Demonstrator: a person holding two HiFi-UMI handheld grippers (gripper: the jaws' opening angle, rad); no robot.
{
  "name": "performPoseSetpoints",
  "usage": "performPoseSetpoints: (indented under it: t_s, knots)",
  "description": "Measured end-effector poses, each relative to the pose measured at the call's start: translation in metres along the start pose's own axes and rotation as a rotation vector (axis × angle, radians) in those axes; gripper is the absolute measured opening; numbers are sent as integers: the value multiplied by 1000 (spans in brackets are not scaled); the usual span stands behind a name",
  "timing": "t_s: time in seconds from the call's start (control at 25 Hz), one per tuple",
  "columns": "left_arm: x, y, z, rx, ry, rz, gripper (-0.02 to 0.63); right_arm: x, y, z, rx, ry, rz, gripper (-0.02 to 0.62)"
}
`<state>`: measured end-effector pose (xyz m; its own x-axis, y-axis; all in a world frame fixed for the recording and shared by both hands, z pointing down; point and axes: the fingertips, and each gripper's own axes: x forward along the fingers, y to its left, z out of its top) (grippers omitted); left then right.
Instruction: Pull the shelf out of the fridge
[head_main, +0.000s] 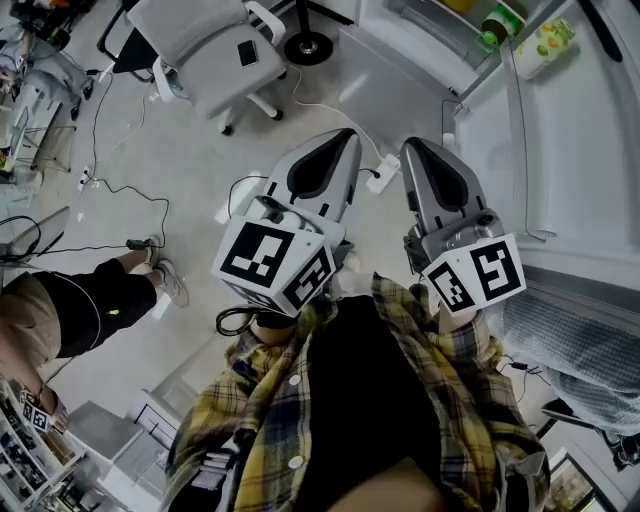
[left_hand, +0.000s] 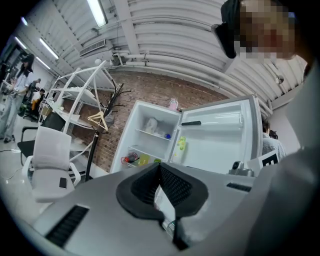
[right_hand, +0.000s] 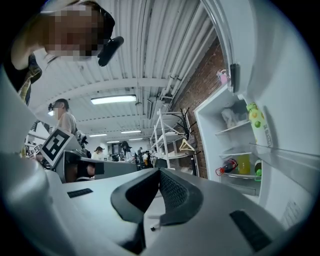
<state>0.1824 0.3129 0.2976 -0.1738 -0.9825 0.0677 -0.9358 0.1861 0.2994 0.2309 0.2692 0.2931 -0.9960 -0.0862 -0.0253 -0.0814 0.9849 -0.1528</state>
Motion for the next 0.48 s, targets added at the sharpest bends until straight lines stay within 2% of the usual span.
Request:
performPoseSetpoints:
  t_s: [0.24, 0.48]
  knots:
    - [29, 36, 13, 3, 4, -22, 3, 42, -16, 0, -4, -1, -25, 18]
    - [60, 90, 37, 7, 23, -57, 3, 104, -32, 4, 11, -4, -66, 18]
